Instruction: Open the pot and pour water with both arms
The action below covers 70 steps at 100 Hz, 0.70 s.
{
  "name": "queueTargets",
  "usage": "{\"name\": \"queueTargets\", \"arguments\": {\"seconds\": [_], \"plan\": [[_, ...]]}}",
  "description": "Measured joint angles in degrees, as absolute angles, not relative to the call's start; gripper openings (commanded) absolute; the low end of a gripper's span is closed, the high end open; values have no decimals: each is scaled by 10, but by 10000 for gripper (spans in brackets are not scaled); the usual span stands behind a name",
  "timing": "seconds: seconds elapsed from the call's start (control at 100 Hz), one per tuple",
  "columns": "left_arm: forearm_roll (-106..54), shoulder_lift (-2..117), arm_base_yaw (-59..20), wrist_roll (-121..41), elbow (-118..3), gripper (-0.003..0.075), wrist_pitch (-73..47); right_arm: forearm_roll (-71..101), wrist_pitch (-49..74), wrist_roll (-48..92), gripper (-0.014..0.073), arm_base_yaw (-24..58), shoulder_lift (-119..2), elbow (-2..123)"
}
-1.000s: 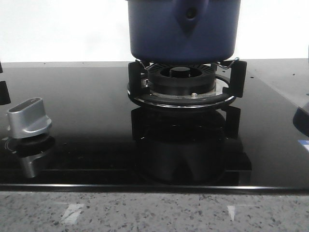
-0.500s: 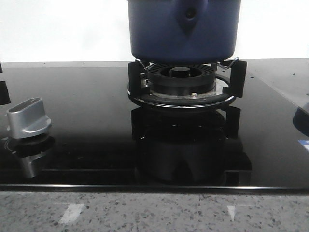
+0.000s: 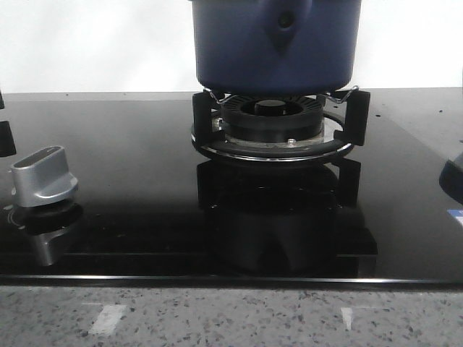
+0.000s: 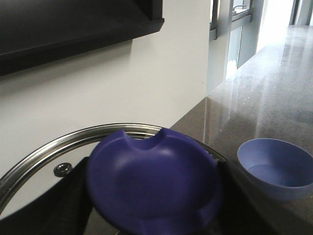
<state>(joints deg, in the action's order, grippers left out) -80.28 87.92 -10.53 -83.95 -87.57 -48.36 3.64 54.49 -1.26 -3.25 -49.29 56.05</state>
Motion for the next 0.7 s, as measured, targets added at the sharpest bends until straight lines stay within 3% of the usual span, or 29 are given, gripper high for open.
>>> {"name": "queueTargets", "arguments": {"seconds": [0.35, 0.7], "plan": [[-793, 869, -14, -814, -876, 229, -545, 21, 564, -17, 393, -148, -689, 676], [-792, 869, -6, -813, -876, 229, -552, 19, 562, -18, 393, -180, -806, 681]]}}
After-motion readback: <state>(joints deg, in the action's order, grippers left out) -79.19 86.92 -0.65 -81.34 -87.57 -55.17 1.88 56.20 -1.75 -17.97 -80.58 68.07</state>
